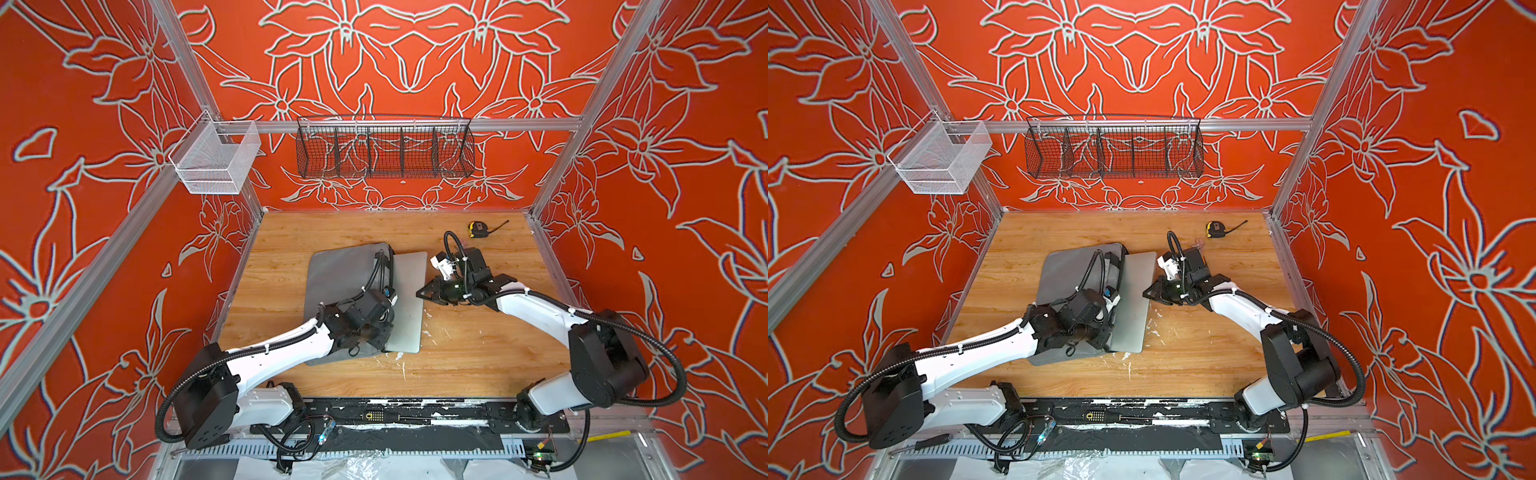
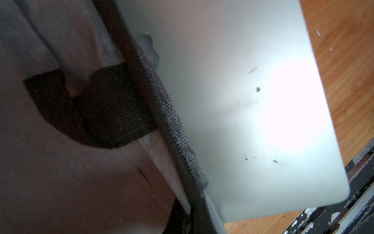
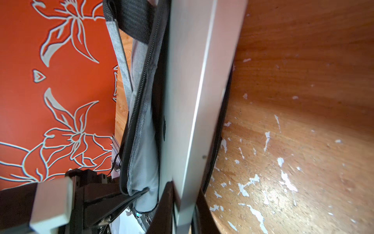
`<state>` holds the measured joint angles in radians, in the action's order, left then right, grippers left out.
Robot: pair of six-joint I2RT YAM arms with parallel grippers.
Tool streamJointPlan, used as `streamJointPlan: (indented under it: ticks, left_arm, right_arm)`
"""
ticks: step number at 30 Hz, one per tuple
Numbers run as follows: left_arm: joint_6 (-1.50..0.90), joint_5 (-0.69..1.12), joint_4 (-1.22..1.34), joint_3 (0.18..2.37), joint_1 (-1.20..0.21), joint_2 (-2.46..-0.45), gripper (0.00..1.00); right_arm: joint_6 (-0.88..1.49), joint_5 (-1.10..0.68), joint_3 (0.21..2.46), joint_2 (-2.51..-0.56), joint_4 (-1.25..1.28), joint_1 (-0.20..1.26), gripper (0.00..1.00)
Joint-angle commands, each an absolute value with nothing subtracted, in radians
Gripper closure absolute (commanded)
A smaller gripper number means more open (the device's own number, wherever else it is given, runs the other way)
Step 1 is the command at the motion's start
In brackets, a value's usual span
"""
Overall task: Open the zippered laptop bag and take out the laptop
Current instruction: Take out the laptop from the zippered laptop bag.
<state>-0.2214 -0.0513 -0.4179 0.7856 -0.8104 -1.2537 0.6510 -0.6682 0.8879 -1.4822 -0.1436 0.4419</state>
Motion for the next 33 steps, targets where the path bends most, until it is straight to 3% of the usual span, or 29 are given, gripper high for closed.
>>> streamJointPlan:
  ticks: [1,17,23,28,33]
  left_arm:
    - [-0.248,-0.121,-0.517,0.763,-0.783,-1.234,1.00]
    - [-0.226,-0.045,-0.514,0.788,-0.716,-1.275,1.00]
    - [-0.047,0.070,-0.523,0.907,-0.715,-1.384,1.00]
    - [0.134,0.018,-0.682,1.106,-0.714,-1.546,1.00]
    - [0.229,-0.066,-0.708,1.129,-0.715,-1.591,1.00]
  right_arm:
    - [0.587,-0.586,0.854,-1.434,-0.138,0.424,1.00]
    - [0.488,-0.624,0.841,-1.373,-0.285,0.326,1.00]
    - [0.487,-0.692,0.831,-1.372,-0.269,0.312,1.00]
    - [0.493,-0.703,0.840,-1.399,-0.245,0.312,1.00]
    - [0.421,-0.676,0.875,-1.414,-0.321,0.309,1.00]
